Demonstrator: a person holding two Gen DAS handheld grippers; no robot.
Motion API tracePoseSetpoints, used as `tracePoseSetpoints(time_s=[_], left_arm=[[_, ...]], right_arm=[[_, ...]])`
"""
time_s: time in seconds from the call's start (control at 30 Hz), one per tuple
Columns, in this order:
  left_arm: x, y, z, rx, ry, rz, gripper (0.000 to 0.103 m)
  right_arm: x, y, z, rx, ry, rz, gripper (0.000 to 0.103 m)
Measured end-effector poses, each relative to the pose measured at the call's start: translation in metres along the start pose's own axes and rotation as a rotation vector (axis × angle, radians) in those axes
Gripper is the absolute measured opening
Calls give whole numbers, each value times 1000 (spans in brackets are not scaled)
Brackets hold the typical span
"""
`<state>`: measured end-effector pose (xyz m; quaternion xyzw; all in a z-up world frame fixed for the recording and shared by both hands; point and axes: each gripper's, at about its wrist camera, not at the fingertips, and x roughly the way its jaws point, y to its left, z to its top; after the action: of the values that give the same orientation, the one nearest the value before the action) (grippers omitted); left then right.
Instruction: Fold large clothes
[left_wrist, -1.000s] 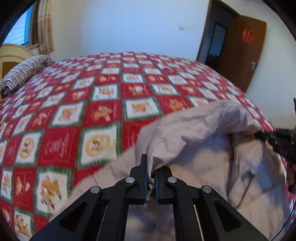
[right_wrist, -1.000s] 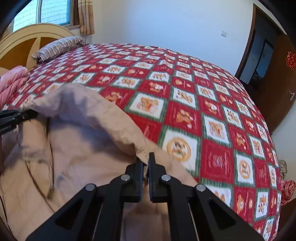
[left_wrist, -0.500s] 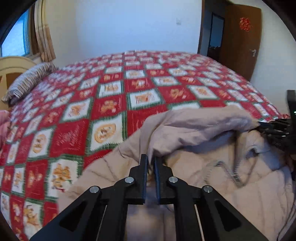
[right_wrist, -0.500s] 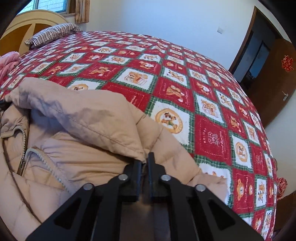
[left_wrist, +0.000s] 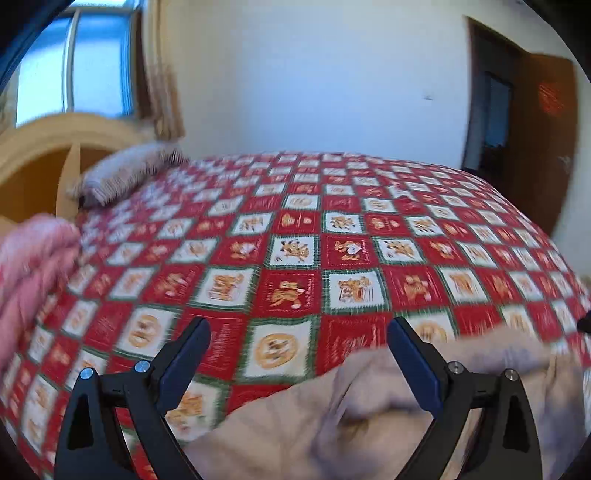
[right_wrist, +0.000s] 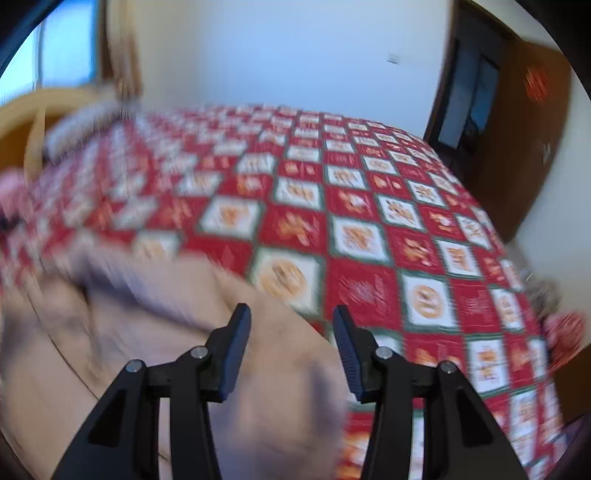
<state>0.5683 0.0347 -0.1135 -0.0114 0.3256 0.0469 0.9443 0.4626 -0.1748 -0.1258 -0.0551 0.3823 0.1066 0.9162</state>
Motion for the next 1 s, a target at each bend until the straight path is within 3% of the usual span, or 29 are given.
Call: tracePoseSetpoints(time_s=[0.07, 0.17, 0.33, 0.5, 0.7, 1.0], left_arm=[[18, -13, 3, -2, 14, 0, 97], [42, -41, -15, 86, 99, -20, 97], [56, -66, -75, 280, 188, -33, 97], [63, -56, -90, 204, 218, -77, 97], [74, -51, -94, 159, 234, -102, 100], [76, -56, -94, 179, 232, -83, 100]], right_arm=[[13, 15, 20, 70, -29, 76, 49], [42, 44, 37, 109, -3, 116, 49], [67, 96, 15, -89, 53, 106, 49], [82, 92, -24, -138, 68, 85, 49], [91, 88, -31, -110, 67, 88, 49], [102, 91, -39, -116, 66, 65, 49]])
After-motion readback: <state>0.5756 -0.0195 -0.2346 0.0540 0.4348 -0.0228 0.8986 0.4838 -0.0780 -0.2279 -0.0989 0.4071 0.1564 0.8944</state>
